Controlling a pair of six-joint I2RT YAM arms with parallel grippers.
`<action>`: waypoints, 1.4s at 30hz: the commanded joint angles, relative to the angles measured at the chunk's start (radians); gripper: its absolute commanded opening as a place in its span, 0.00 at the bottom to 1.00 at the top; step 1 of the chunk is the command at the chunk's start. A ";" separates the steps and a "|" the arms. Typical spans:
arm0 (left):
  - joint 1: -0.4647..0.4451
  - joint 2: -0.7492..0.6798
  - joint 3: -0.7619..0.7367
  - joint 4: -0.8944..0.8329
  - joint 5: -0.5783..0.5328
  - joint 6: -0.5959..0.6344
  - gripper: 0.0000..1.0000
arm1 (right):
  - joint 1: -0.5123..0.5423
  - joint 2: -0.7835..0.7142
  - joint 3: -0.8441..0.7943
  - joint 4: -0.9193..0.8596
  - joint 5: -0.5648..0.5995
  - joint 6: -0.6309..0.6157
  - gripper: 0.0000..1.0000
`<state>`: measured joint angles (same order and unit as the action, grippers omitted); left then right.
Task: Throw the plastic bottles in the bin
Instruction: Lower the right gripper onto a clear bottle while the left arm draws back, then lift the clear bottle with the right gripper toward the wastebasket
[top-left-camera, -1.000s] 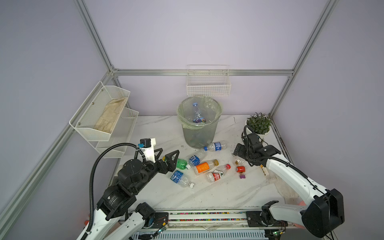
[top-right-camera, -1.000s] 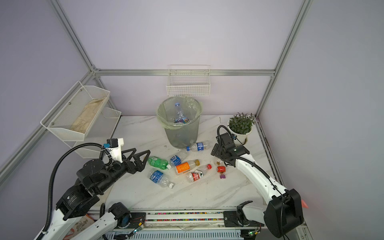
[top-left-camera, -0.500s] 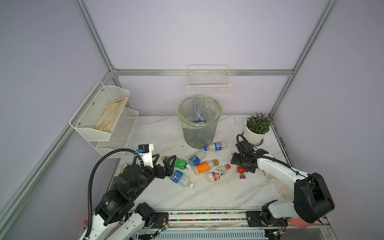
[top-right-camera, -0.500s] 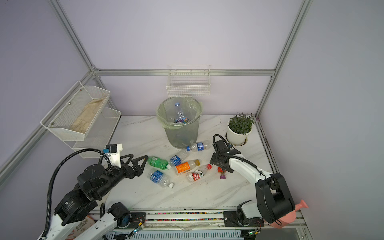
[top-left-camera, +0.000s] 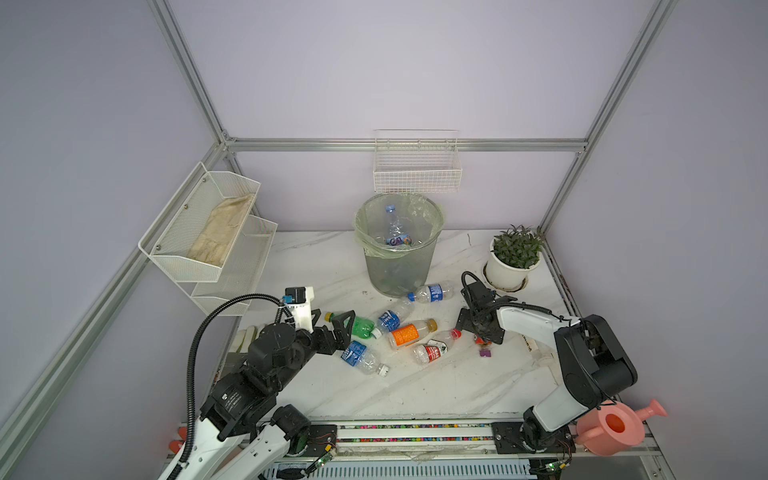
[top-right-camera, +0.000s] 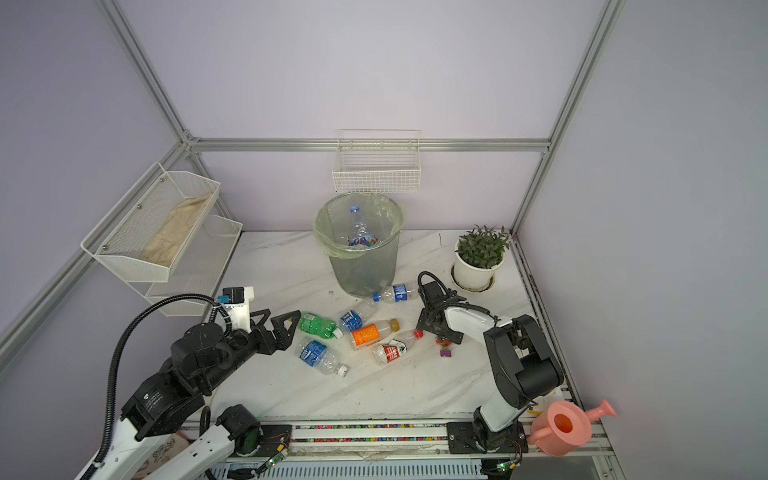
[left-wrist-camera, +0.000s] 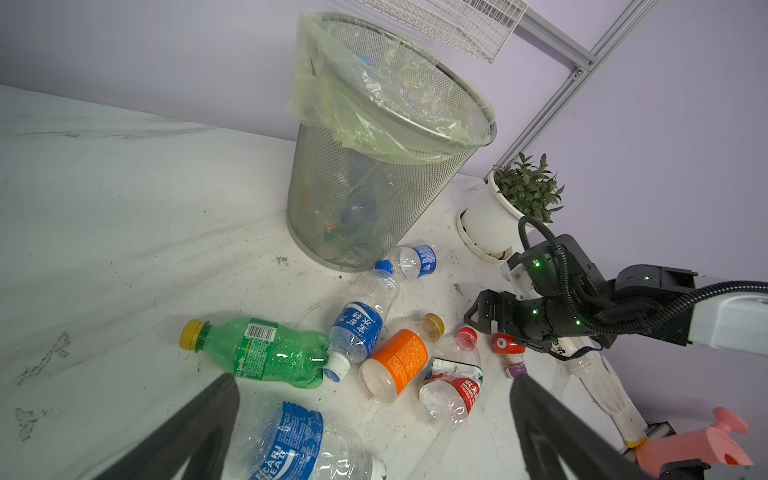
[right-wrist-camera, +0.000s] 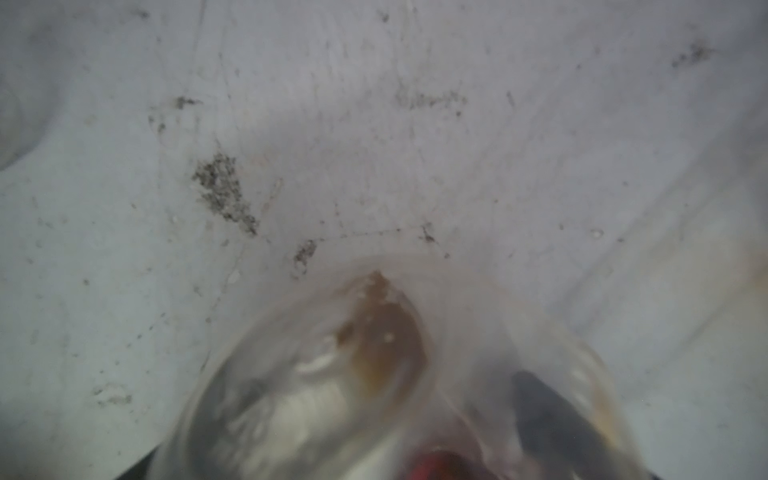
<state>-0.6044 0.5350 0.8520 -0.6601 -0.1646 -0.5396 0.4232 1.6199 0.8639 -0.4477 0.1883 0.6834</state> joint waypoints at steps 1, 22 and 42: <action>-0.004 0.013 -0.036 0.046 -0.011 0.002 1.00 | -0.002 0.039 -0.011 0.035 0.027 0.002 0.95; -0.004 0.042 -0.020 0.090 -0.019 0.027 1.00 | -0.003 -0.182 -0.065 0.083 -0.115 -0.049 0.19; -0.005 -0.030 -0.100 0.084 -0.022 -0.023 1.00 | -0.001 -0.619 0.038 0.217 -0.407 -0.082 0.12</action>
<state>-0.6044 0.5064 0.7868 -0.6079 -0.1795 -0.5419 0.4198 1.0298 0.8761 -0.2951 -0.1558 0.6006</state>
